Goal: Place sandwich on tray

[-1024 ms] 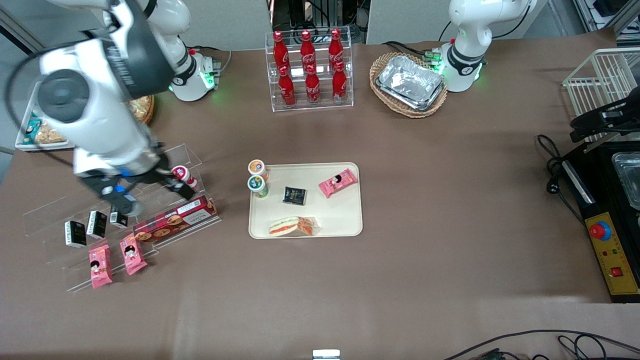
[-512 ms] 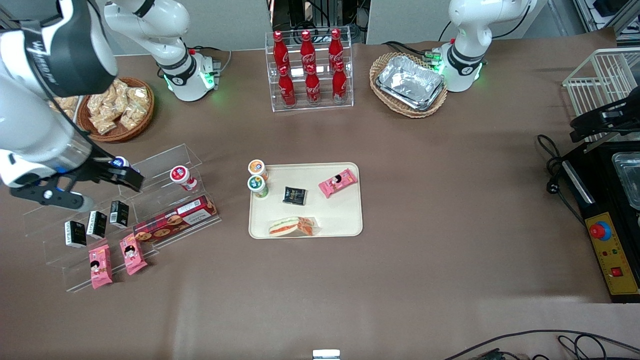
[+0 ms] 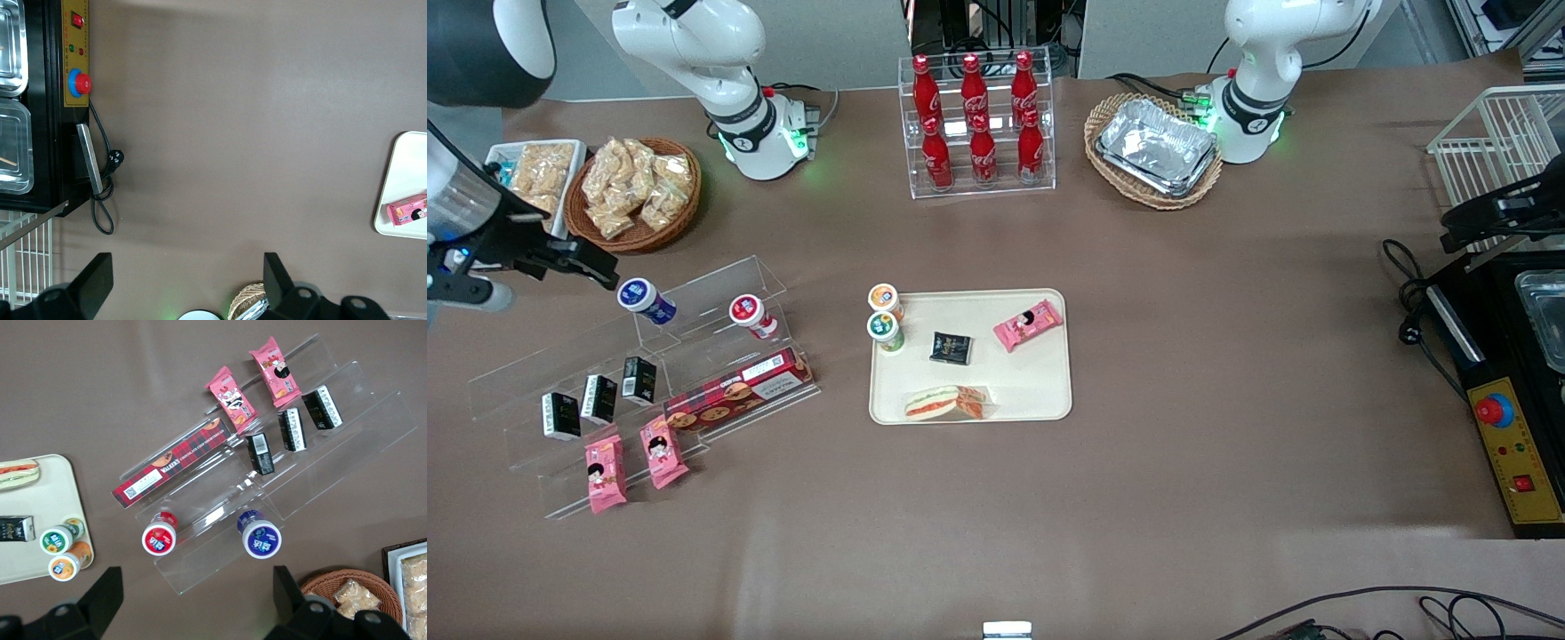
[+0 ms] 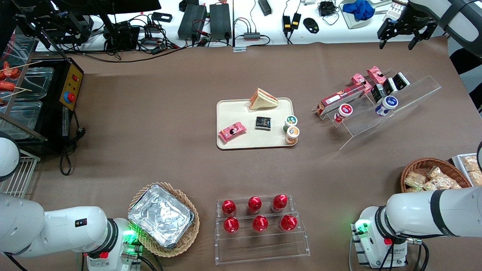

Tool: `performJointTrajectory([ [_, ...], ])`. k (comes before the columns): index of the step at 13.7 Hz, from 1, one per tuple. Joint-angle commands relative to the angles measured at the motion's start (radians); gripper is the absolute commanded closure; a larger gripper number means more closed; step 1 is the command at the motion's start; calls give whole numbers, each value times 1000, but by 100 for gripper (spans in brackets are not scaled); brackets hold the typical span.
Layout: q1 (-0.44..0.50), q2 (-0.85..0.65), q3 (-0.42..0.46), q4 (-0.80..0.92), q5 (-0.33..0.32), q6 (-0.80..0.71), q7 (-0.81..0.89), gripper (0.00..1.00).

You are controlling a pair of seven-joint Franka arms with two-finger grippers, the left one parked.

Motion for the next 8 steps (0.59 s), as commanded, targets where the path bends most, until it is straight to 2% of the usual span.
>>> performJointTrajectory([
  [1, -3, -20, -43, -27, 30, 19, -37, 0],
  [8, -5, 21, -67, 2, 30, 32, -106, 0],
])
